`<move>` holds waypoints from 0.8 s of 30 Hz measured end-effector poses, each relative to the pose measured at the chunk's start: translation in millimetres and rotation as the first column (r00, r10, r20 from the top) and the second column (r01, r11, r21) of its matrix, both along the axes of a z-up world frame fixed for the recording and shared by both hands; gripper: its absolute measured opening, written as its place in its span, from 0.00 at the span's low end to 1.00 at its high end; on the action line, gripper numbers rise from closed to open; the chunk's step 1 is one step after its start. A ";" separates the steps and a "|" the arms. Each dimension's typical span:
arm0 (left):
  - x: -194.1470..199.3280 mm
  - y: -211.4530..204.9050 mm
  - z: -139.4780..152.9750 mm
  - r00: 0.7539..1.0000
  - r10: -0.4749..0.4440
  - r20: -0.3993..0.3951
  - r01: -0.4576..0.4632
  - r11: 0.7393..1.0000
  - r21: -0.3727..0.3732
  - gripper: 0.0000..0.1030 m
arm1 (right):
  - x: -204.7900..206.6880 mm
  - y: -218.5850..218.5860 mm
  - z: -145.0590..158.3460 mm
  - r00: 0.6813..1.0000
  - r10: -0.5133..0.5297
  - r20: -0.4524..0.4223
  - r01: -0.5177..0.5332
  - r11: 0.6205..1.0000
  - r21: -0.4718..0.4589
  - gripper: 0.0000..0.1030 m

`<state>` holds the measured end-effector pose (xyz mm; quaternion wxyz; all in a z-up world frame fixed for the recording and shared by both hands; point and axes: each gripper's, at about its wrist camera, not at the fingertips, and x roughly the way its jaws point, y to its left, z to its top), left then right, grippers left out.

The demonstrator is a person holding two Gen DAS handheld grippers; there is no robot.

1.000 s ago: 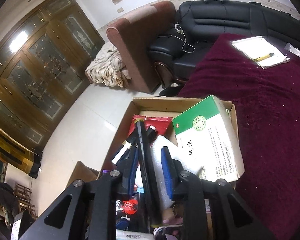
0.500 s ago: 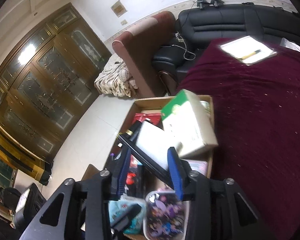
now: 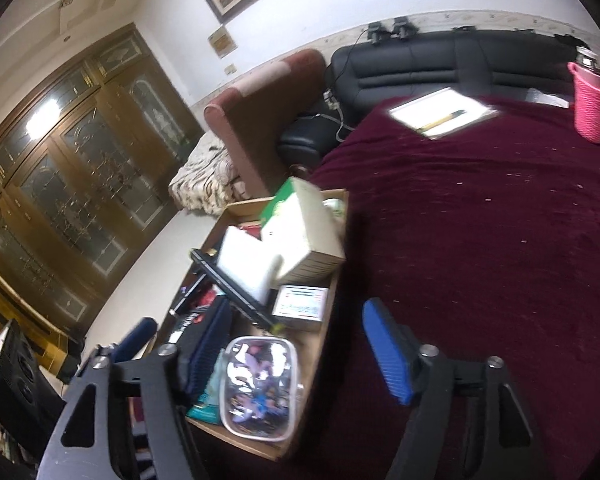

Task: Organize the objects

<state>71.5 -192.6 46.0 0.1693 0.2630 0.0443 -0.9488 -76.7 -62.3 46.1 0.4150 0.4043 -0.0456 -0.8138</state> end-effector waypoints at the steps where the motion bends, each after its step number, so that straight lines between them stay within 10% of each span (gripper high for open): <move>1: -0.2 2.3 0.9 1.000 0.004 -0.001 -0.004 1.000 -0.011 0.77 | -1.3 4.6 -1.4 1.000 -0.005 0.004 0.005 1.000 -0.002 0.77; 24: -6.1 37.1 6.3 0.997 0.080 -0.019 -0.082 0.982 -0.172 0.91 | 20.6 48.8 -22.2 0.996 -0.031 -0.082 0.034 0.999 0.031 0.93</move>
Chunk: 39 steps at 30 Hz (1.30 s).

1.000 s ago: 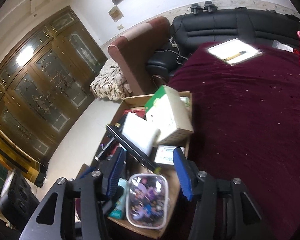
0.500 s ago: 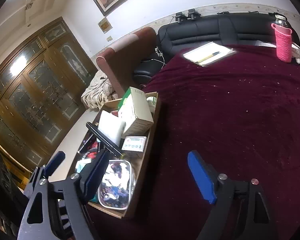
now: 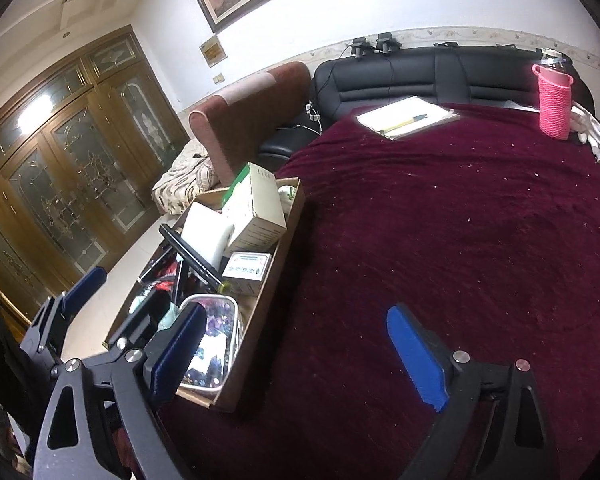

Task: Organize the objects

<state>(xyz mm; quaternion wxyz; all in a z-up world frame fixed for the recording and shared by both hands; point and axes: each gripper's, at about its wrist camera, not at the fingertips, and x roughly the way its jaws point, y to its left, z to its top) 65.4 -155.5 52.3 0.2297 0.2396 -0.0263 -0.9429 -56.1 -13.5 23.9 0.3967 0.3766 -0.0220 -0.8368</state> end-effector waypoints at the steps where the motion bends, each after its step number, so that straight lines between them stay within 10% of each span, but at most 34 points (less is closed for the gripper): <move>1: 0.1 -0.1 -0.1 1.000 0.003 0.000 -0.003 1.000 -0.001 0.91 | 1.3 0.7 -0.6 1.000 -0.001 0.001 0.001 1.000 0.000 0.93; 26: 6.5 7.1 1.8 0.995 0.102 0.004 -0.101 0.993 -0.065 1.00 | 13.9 8.3 -20.7 1.000 0.006 -0.012 -0.006 1.000 0.015 0.93; 34: 9.6 -4.2 4.4 0.962 0.272 0.027 -0.266 0.954 -0.139 1.00 | 20.7 9.0 -20.4 0.999 0.020 -0.043 -0.019 1.000 0.019 0.93; 39: 29.1 -20.2 18.8 0.983 0.184 0.014 -0.184 0.983 0.024 1.00 | 22.5 8.6 -20.4 0.998 0.025 -0.049 -0.024 1.000 0.020 0.93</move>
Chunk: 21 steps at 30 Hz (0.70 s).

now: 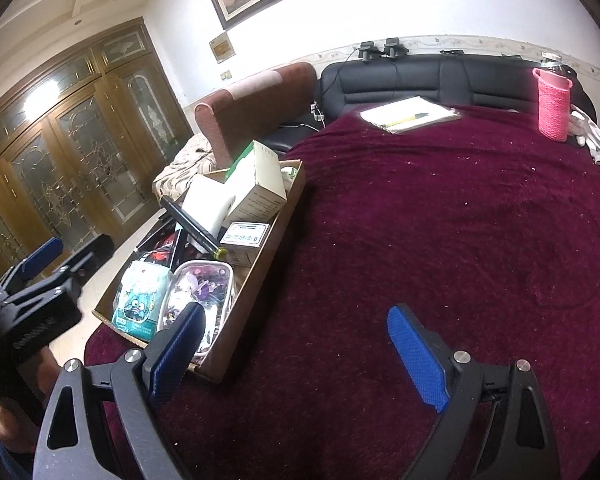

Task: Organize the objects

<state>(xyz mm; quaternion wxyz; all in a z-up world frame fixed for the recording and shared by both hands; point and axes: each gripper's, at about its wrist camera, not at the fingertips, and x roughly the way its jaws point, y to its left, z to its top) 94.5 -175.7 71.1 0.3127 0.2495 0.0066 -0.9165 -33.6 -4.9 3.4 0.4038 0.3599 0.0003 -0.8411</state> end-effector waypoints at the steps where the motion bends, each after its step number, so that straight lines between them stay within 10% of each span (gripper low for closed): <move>1: 2.4 -0.8 1.2 1.000 -0.004 0.002 0.004 1.000 0.005 1.00 | 0.0 -0.5 0.2 1.000 0.001 -0.001 -0.001 1.000 0.001 0.93; 21: 19.0 5.9 -7.5 0.997 0.055 0.061 -0.047 0.991 -0.126 1.00 | 4.2 -5.1 -3.2 1.000 0.017 -0.007 -0.017 1.000 0.026 0.93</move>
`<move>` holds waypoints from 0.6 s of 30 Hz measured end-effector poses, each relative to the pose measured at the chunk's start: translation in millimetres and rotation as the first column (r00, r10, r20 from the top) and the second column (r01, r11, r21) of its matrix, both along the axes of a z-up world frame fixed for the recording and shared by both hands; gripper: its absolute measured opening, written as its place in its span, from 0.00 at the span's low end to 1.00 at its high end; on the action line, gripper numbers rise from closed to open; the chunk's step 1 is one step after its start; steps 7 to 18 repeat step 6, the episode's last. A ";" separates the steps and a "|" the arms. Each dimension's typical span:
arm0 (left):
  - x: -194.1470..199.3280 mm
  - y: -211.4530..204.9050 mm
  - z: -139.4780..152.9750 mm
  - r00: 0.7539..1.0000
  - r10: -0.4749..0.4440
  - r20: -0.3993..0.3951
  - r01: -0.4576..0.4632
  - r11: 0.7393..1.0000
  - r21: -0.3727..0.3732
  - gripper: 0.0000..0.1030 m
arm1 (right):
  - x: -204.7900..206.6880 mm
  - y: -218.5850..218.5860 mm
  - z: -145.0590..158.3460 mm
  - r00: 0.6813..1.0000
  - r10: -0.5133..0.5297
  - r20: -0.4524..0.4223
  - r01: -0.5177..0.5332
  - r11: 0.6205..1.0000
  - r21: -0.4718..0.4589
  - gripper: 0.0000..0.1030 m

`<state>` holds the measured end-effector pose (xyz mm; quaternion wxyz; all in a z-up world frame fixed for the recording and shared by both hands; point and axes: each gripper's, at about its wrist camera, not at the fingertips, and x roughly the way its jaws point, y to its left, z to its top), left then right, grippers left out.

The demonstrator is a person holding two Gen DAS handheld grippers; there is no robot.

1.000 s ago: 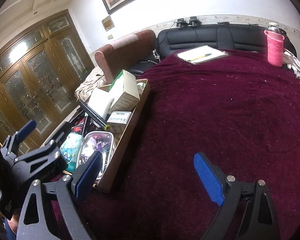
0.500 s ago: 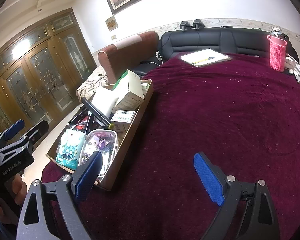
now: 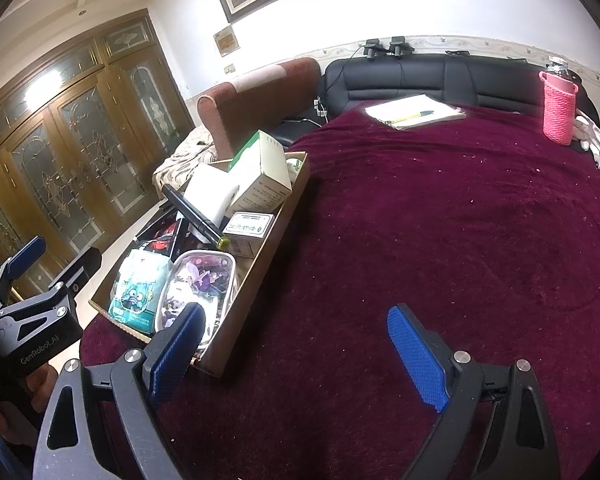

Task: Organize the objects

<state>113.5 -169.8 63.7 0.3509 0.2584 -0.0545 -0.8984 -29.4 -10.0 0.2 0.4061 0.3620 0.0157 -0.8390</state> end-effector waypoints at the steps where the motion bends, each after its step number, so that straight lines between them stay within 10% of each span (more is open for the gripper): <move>1: 1.4 0.2 -0.8 1.000 0.003 -0.002 -0.003 1.000 0.005 1.00 | -0.1 -0.2 0.1 1.000 0.000 0.001 0.000 1.000 0.000 0.93; 18: 5.0 0.1 -1.6 1.000 0.018 -0.017 -0.018 1.000 -0.005 1.00 | -0.5 -0.4 -0.9 1.000 0.000 0.006 0.000 1.000 0.005 0.93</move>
